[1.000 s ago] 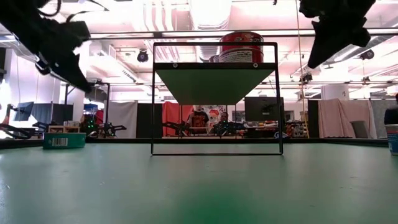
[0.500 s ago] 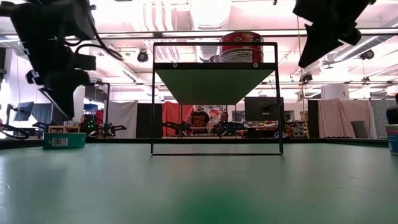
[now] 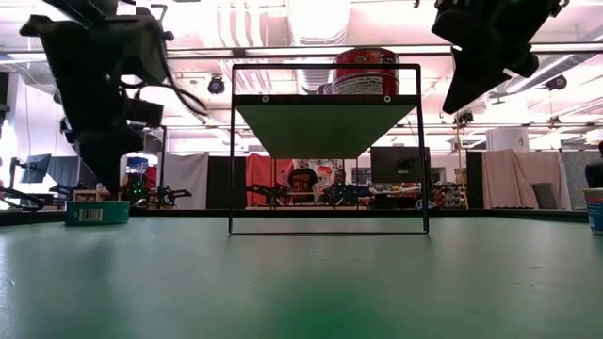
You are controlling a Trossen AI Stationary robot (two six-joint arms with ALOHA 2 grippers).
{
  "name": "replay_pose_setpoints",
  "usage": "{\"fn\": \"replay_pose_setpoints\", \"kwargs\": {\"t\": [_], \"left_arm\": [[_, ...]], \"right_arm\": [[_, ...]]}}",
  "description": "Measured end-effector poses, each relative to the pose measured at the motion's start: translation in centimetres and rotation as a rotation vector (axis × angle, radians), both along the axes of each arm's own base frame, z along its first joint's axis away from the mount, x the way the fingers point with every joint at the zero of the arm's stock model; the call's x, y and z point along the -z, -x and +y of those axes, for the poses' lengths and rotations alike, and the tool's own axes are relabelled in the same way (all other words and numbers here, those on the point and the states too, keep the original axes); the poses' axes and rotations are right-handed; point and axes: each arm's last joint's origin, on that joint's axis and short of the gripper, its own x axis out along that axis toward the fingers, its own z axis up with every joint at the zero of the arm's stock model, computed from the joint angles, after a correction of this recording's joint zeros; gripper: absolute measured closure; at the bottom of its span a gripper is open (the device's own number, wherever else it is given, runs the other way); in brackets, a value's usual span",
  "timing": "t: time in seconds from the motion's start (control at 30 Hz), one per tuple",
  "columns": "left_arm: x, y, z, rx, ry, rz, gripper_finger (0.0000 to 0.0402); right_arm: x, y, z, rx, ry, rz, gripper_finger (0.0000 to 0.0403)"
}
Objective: Stack canned seafood by type on shelf
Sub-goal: Stack the light blue tuna can on top of the light blue can on the shelf
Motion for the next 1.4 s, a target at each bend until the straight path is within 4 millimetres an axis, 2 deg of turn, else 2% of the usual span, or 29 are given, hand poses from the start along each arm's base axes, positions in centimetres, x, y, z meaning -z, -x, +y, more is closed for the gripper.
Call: {"fn": "replay_pose_setpoints", "kwargs": {"t": [0.2,0.3,0.43,0.57,0.63,0.73,0.87,1.0,1.4], "left_arm": [[0.6,-0.9,0.1,0.033,0.031,0.048,0.0402],[-0.5,-2.0,0.0,0.013,0.061,0.040,0.0401],[-2.8,-3.4,-0.3,0.079,0.102,0.092,0.0402],[-4.3,-3.5,0.4,0.047,0.027,0.204,0.0402],[-4.3,-3.3,0.8,0.014,0.003,0.250,0.0402],[-3.2,-3.2,1.4,-0.022,-0.015,0.262,0.0402],[-0.6,-2.2,2.0,-0.063,-0.025,0.326,0.0402],[0.9,-1.1,2.4,-0.146,-0.041,0.355,0.0401],[2.8,-0.6,2.5,-0.131,-0.049,0.322,0.0401]], "right_arm": [[0.0,0.0,0.0,-0.002,0.001,-0.001,0.0394],[-0.1,0.1,0.0,-0.001,-0.001,-0.004,0.0394],[-0.1,0.0,0.0,0.000,-0.002,-0.008,0.0394],[-0.1,0.0,0.0,0.000,-0.004,-0.013,0.0394],[-0.1,-0.1,0.0,0.000,-0.007,-0.019,0.0394],[-0.1,-0.1,0.0,-0.012,-0.002,-0.014,0.0394],[-0.1,-0.1,0.0,-0.019,0.002,-0.011,0.0394],[-0.1,-0.1,0.0,-0.026,0.006,-0.005,0.0394],[-0.2,-0.1,0.1,-0.031,0.008,-0.002,0.0394]]}}
